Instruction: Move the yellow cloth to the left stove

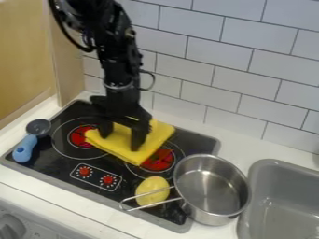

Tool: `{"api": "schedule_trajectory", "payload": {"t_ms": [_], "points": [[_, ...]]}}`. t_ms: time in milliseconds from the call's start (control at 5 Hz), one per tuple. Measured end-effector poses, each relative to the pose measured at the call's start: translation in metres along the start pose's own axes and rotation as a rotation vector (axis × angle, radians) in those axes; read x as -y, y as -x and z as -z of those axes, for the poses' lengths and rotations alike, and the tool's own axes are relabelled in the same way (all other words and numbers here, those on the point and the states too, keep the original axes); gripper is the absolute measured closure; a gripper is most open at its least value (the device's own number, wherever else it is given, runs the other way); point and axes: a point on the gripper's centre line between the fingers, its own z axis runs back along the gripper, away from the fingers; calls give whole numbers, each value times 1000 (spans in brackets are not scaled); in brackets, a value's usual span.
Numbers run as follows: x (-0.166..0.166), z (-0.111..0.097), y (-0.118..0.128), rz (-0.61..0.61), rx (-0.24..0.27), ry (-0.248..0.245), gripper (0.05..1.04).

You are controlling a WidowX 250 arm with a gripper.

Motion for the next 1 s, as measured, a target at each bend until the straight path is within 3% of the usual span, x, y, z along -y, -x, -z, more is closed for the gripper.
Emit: {"api": "schedule_trajectory", "payload": {"t_ms": [600,1000], "points": [[-54,0,-11,-94,9,0,85],[-67,0,-13,-110,14,-5,85]]}}
